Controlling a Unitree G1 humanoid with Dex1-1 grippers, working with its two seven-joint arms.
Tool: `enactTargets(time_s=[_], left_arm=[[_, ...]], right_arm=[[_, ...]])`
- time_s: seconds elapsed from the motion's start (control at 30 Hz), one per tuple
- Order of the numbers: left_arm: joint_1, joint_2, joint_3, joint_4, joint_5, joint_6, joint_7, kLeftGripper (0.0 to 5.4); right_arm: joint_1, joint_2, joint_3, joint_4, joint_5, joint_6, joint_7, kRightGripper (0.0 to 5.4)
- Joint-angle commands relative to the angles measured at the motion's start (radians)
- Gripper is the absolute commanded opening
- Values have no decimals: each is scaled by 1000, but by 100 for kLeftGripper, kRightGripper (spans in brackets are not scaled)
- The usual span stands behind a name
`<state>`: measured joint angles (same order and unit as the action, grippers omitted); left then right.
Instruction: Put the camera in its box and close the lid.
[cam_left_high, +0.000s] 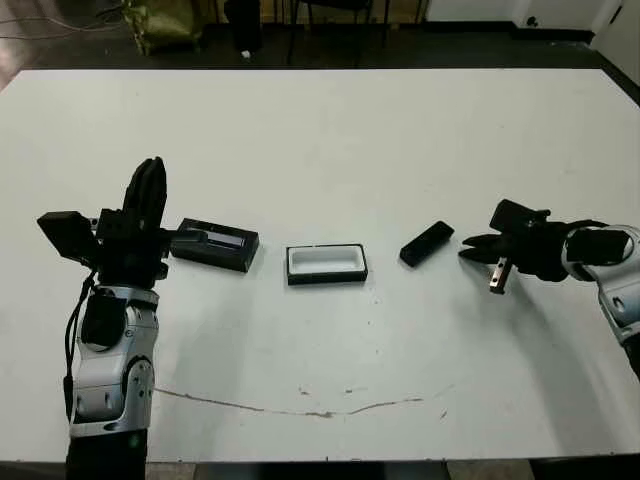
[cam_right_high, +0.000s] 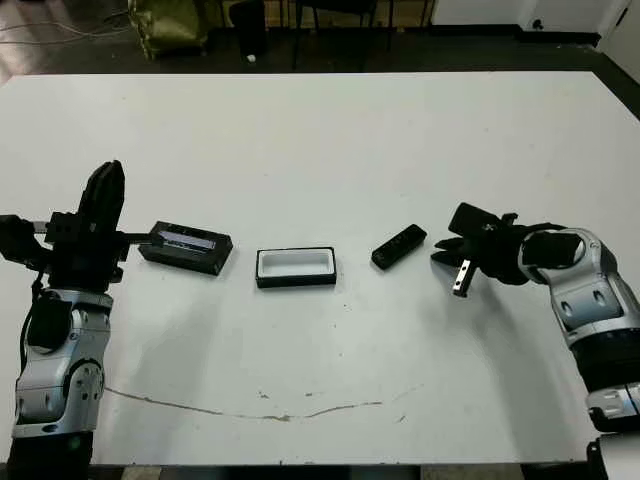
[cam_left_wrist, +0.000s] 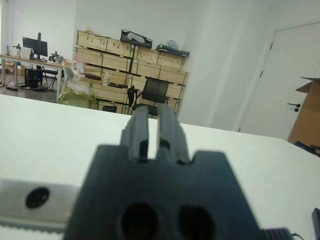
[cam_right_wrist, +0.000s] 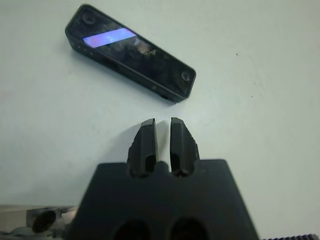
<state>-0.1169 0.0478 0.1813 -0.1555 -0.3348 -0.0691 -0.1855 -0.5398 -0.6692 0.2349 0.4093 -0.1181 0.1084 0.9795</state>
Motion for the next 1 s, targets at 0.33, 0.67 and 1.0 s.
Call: enactTargets(time_s=[0.33, 0.67, 1.0], left_arm=[[21, 4, 1, 6, 9, 16, 12, 1], [27, 2, -1, 5, 8, 13, 16, 1], [27, 2, -1, 6, 5, 14, 15, 1]], right_arm=[[-57, 40, 82, 16, -85, 34, -2, 0], [-167, 116, 100, 242, -90, -23, 9, 0], [-265, 163, 164, 411, -193, -149, -60, 0]])
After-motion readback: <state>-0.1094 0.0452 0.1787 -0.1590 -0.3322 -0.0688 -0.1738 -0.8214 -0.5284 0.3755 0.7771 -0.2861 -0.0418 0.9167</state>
